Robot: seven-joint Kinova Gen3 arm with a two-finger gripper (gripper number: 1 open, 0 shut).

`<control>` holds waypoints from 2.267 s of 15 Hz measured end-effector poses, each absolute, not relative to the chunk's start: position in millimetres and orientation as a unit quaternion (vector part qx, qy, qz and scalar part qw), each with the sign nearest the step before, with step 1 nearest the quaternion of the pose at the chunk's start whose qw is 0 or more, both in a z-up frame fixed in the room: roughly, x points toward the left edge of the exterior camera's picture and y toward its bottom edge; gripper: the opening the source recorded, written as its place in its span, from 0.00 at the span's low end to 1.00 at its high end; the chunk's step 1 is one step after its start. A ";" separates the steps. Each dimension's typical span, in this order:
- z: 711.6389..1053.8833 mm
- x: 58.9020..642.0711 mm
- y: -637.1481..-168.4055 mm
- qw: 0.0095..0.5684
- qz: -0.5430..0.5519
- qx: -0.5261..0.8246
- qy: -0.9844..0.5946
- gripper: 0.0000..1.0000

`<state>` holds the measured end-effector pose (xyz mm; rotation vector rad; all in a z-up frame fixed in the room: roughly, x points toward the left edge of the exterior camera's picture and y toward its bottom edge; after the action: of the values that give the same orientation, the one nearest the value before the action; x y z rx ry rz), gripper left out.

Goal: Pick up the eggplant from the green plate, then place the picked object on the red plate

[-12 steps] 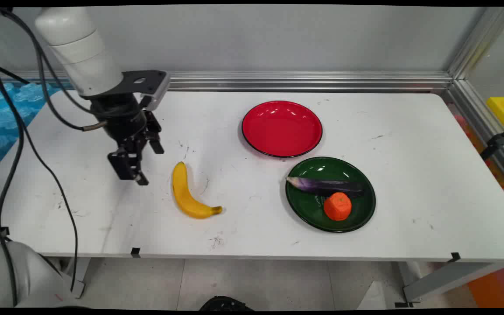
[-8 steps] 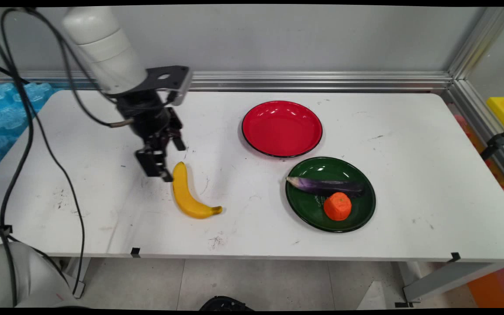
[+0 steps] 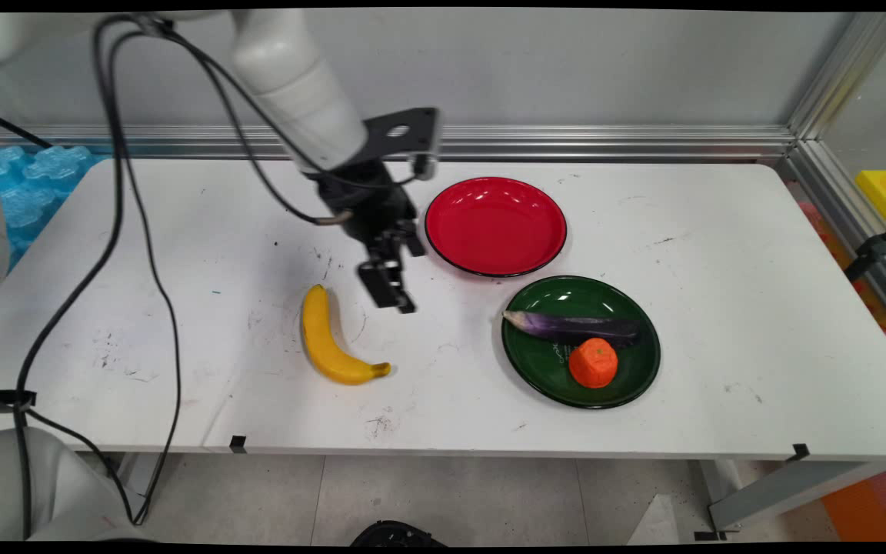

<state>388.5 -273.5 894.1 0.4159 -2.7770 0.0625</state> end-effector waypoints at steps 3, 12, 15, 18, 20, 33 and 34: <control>882.6 361.2 -283.8 0.186 0.038 0.142 -0.971 1.00; 834.8 301.1 -309.2 0.231 0.075 0.132 -0.961 1.00; 814.9 286.0 -315.5 0.241 0.082 0.134 -0.958 1.00; 798.6 276.2 -321.2 0.247 0.087 0.138 -0.955 1.00; 789.5 271.5 -323.7 0.250 0.088 0.139 -0.954 1.00; 758.7 257.9 -325.8 0.263 0.074 0.152 -0.950 0.00; 761.7 258.5 -326.8 0.264 0.073 0.153 -0.950 0.00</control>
<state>258.5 -326.8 761.7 0.4144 -2.5675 0.1987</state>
